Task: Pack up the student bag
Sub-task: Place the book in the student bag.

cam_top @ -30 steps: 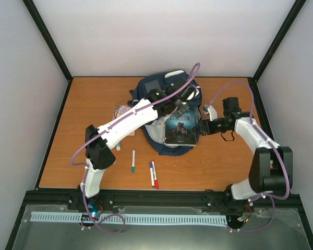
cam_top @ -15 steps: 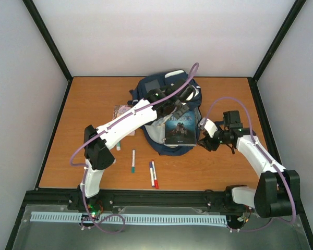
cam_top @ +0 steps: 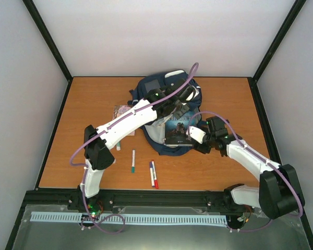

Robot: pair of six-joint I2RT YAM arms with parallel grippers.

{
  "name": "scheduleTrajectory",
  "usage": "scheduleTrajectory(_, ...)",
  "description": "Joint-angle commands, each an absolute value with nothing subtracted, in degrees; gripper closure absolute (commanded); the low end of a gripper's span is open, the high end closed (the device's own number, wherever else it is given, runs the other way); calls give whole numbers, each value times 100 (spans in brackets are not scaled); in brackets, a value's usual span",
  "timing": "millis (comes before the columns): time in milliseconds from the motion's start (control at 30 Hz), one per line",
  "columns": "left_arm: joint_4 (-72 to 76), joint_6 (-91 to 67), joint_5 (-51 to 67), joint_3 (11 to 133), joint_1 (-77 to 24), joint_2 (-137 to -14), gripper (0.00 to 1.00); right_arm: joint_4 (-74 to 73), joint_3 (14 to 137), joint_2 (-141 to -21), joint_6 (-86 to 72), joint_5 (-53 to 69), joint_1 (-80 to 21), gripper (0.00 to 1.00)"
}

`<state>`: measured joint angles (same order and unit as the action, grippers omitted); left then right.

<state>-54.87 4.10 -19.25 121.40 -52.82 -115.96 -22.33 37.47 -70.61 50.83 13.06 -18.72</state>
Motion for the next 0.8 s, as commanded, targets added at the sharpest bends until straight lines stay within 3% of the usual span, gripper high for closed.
scheduleTrajectory(0,-5078,268,-1812,12279,-5302,-11128,99,-1445,3704,-7256,5071,364,-2143,31)
scheduleTrajectory(433,-5123,194,-1683,12207,-5307,-11000,99,-964,5105,-8389,3665,-64,-2162,38)
scheduleTrajectory(767,-5139,71,-1776,12212,-5299,-10960,99,-1539,4730,-7713,4092,389,-2180,41)
